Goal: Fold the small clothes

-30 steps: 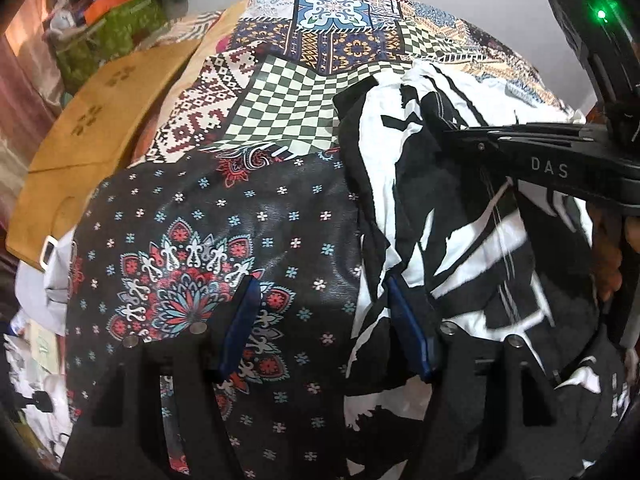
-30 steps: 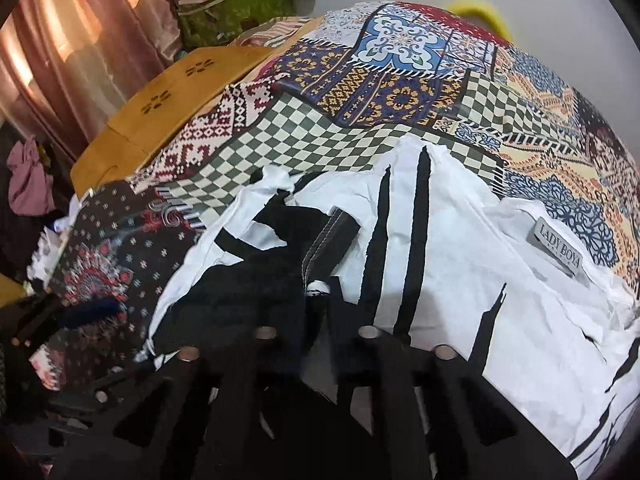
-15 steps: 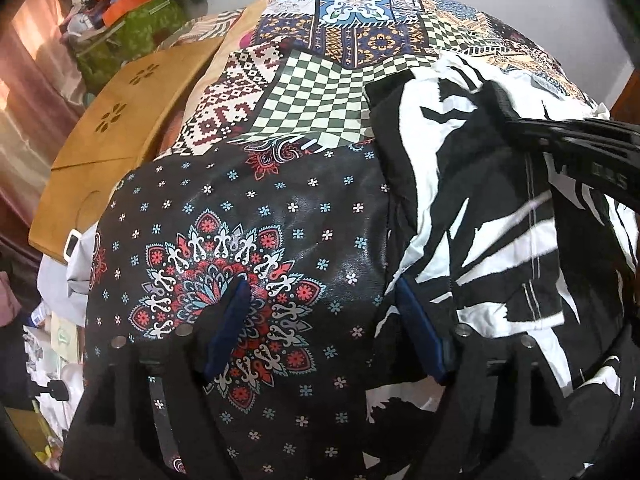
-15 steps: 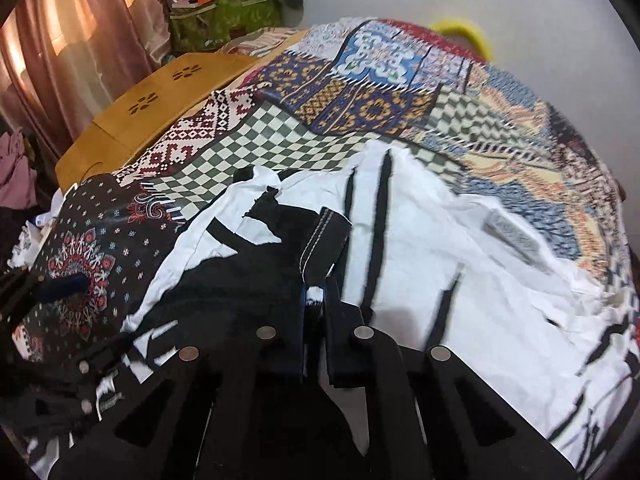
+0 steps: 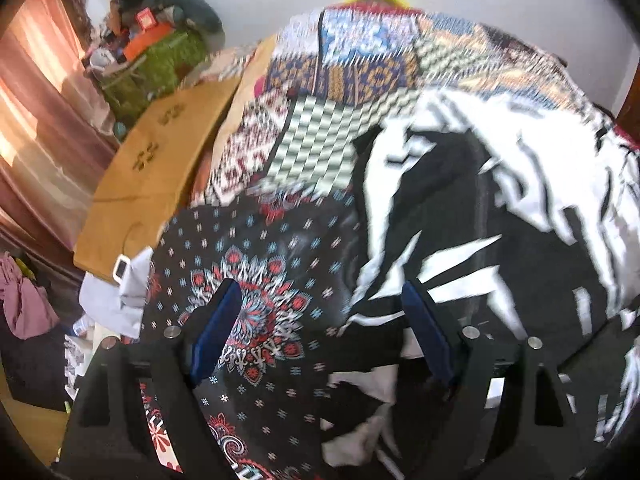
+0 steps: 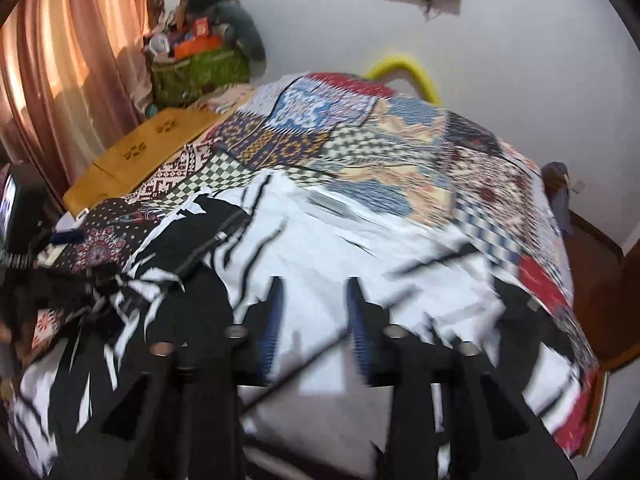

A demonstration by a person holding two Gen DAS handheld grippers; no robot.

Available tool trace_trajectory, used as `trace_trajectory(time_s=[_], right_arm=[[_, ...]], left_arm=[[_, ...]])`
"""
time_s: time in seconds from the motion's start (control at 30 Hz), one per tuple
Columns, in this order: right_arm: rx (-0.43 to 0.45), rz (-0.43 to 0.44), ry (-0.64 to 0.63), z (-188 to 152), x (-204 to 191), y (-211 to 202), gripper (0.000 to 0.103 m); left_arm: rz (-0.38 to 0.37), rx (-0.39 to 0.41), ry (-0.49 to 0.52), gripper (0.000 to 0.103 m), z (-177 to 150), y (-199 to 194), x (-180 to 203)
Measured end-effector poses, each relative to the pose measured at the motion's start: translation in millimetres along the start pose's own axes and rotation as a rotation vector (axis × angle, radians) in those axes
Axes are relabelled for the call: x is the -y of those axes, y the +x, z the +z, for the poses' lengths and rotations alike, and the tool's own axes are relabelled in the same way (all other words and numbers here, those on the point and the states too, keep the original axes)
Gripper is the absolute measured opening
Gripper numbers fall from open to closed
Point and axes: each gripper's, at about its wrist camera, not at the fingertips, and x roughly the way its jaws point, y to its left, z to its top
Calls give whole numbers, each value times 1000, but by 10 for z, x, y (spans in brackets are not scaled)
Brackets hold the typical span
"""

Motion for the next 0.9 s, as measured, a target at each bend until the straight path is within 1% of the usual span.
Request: trace_trajectory(time_s=[0.03, 0.07, 0.17, 0.27, 0.3, 0.43, 0.47, 0.5, 0.53, 0.6, 0.67, 0.77, 0.9], right_arm=[[1, 2, 12, -90, 83, -77, 43], [-9, 2, 23, -175, 154, -114, 43], [-98, -3, 68, -572, 437, -136, 43], [-174, 9, 99, -923, 613, -162, 43], [-191, 24, 106, -1038, 660, -188, 43], [-194, 67, 179, -1355, 773, -386, 43], [-201, 92, 203, -1423, 788, -427, 43], [-204, 105, 216, -1458, 795, -447, 43], [-208, 113, 229, -1522, 783, -474, 43], [-224, 120, 235, -1668, 735, -489, 43], [-209, 127, 250, -1768, 736, -519, 43], [-204, 143, 295, -1768, 772, -551, 43], [-164, 146, 346, -1666, 886, -682, 43]], left_arm=[[-5, 10, 3, 83, 22, -61, 33], [-13, 19, 7, 85, 41, -120, 76], [-53, 30, 15, 88, 54, -259, 248], [-88, 20, 53, 88, -26, -324, 477], [-94, 16, 70, 89, -54, -321, 562], [-83, -16, 169, 90, -224, -213, 914], [-75, -23, 182, 90, -267, -168, 949], [-57, -33, 194, 91, -301, -97, 1004], [-47, -23, 194, 92, -323, -68, 1008], [-9, 16, 186, 103, -320, -40, 1002], [6, 27, 201, 103, -296, 13, 1007], [54, 32, 204, 103, -208, 132, 1016], [46, 2, 167, 103, -37, 330, 977]])
